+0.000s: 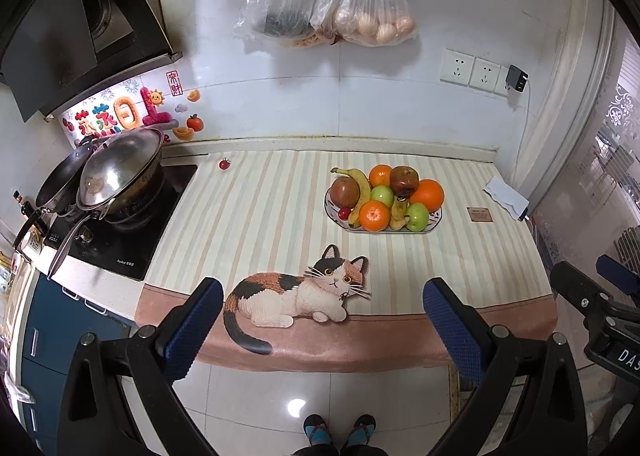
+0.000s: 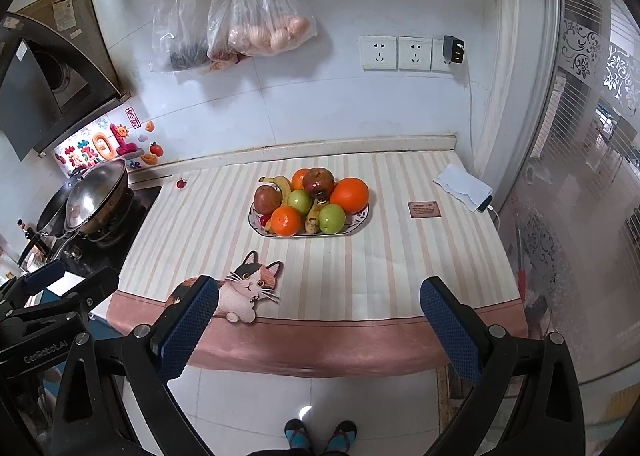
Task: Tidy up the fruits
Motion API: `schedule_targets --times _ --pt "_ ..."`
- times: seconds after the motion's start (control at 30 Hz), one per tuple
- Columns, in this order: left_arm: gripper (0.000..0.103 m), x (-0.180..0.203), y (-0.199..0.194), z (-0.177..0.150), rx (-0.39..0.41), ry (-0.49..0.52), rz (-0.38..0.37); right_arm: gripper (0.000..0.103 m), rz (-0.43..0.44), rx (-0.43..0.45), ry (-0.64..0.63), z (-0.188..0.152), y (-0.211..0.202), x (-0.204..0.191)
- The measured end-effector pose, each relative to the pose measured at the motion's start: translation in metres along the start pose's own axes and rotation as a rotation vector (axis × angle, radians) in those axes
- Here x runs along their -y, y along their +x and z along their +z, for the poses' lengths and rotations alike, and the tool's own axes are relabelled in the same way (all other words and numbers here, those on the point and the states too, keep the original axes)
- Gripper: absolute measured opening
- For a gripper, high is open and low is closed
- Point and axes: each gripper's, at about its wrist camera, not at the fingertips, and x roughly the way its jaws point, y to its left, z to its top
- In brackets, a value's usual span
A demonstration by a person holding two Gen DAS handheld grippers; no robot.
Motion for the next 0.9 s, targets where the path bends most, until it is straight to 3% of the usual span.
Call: schedule_targets --times 0.9 --pt "0.102 0.0046 -0.0025 0.0015 0.003 -0.002 -0.007 0.103 0.007 0.004 -0.012 -0.0006 0.0019 -0.0001"
